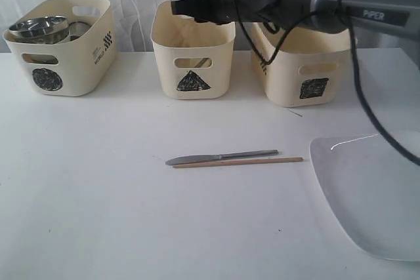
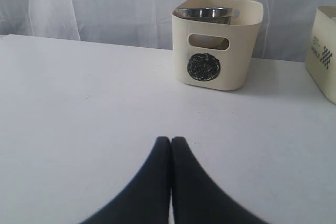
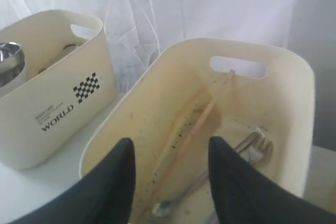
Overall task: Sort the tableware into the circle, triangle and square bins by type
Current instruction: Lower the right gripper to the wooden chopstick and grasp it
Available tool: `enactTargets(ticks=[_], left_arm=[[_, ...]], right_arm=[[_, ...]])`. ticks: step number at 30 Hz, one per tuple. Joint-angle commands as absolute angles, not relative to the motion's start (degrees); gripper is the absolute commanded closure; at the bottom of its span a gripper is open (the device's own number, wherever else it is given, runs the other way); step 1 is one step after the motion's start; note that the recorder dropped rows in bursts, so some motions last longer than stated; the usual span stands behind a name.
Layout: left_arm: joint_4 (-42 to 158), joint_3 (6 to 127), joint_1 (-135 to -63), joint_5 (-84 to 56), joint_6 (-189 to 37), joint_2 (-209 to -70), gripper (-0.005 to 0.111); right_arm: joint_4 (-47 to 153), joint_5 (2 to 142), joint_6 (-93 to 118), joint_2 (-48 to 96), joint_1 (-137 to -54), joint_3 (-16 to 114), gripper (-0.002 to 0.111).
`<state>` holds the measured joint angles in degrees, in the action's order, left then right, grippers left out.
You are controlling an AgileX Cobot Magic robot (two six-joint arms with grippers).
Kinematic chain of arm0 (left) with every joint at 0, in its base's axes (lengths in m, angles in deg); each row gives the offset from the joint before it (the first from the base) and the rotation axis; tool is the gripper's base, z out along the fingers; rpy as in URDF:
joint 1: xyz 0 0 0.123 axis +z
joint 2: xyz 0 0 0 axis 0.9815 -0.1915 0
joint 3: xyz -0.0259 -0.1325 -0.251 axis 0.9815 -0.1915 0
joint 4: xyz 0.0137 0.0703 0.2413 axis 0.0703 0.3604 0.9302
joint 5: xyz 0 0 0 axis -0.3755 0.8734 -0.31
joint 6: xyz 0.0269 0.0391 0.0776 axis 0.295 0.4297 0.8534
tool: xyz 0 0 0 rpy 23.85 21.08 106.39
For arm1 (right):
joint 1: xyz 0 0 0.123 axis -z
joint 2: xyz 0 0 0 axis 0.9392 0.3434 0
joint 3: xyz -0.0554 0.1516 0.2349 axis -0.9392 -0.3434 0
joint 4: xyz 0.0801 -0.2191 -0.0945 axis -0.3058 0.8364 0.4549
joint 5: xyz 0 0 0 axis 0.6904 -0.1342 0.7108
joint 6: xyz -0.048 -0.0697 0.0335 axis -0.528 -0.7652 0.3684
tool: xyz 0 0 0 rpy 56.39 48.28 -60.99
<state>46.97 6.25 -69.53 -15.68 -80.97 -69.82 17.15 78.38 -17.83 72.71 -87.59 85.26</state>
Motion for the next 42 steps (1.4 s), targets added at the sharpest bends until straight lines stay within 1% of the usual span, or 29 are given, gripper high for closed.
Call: enactTargets(ticks=[1, 4, 8, 11, 14, 18, 23, 32, 42], left_arm=[[46.56, 6.05, -69.43, -15.88, -81.14, -69.51, 0.107], [46.56, 6.05, -69.43, -15.88, -81.14, -69.51, 0.107], [46.56, 6.05, -69.43, -15.88, -81.14, -69.51, 0.107], [46.56, 6.05, -69.43, -15.88, -81.14, -69.51, 0.107], [46.56, 6.05, -69.43, -15.88, -81.14, -69.51, 0.107], [46.56, 6.05, -69.43, -15.88, -81.14, -69.51, 0.107], [46.56, 6.05, -69.43, -15.88, -81.14, -69.51, 0.107], [46.56, 6.05, -69.43, -15.88, -81.14, -69.51, 0.107], [46.56, 6.05, -69.43, -15.88, -81.14, -69.51, 0.107]], right_arm=[[27.31, 82.35, -18.42, 65.37, -85.79, 78.67, 0.066], [35.68, 86.84, -18.42, 60.5, -85.02, 73.29, 0.066], [47.96, 100.17, -18.98, 56.84, -84.78, 68.4, 0.066], [52.21, 111.96, -22.51, 56.31, -84.78, 65.79, 0.067], [52.96, 118.31, -26.99, 56.82, -84.78, 63.36, 0.067], [53.38, 115.72, -34.18, 57.16, -84.78, 59.47, 0.067], [55.49, 114.51, -34.79, 58.32, -84.78, 57.62, 0.067], [56.56, 116.21, -34.14, 65.29, -84.07, 57.63, 0.067], [56.44, 114.91, -34.35, 68.67, -81.34, 59.2, 0.067]])
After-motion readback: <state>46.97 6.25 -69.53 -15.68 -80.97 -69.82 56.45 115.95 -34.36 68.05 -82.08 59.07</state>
